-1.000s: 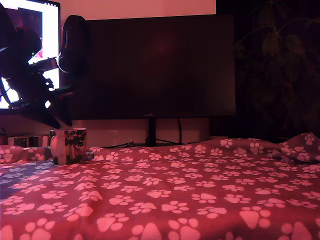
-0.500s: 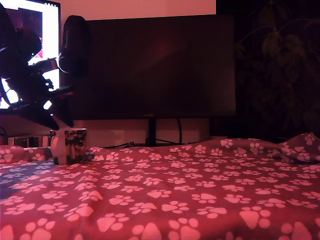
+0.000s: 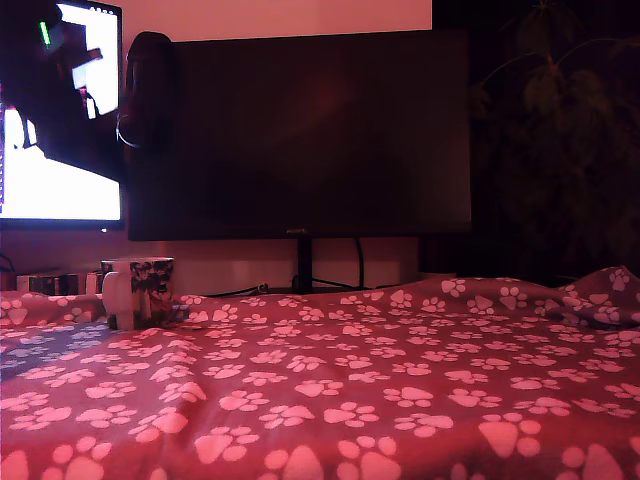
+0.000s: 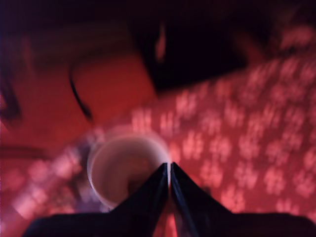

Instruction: Pick up the coffee capsules on the table and drop them inside the coffee cup

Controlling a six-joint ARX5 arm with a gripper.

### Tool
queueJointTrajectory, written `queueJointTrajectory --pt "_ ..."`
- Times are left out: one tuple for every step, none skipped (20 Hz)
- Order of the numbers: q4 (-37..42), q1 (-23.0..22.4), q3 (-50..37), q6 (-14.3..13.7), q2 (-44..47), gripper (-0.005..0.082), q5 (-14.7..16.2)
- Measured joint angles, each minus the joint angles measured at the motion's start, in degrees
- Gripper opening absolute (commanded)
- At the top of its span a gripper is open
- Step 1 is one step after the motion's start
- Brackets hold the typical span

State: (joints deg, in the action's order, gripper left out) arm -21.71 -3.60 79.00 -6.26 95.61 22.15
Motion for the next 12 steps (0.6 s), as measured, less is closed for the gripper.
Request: queueJointTrajectory --pt "1.03 0.00 -2.58 0.00 -2.16 -0.0017 0.04" --pt "1.66 0.00 -5.92 0.00 -4.26 -0.0017 0.04" --pt "2.34 0.00 -9.77 0.00 -6.19 -0.0017 0.07" --pt "3.21 0.04 -13.29 0.04 -7.52 -0.0017 0.07" --pt "4.76 0.07 -16.87 0.04 -8.66 -0.0019 -0.13" --pt "6.38 0.07 -20.50 0.35 -10.03 -0.0019 -0.17" --pt "7.58 0.07 -23.96 0.42 -11.74 -0.0019 -0.20" --pt "8.48 0.07 -27.19 1.68 -13.66 -0.0019 -0.17" --pt "10.01 0.07 -29.99 2.64 -15.80 -0.0019 -0.17" --pt "11.61 0.07 -32.20 2.97 -17.70 -0.0019 -0.17" --pt "12.87 0.07 -33.64 2.99 -19.06 -0.0019 -0.17" --pt "13.64 0.07 -34.67 3.06 -19.96 -0.0019 -0.17"
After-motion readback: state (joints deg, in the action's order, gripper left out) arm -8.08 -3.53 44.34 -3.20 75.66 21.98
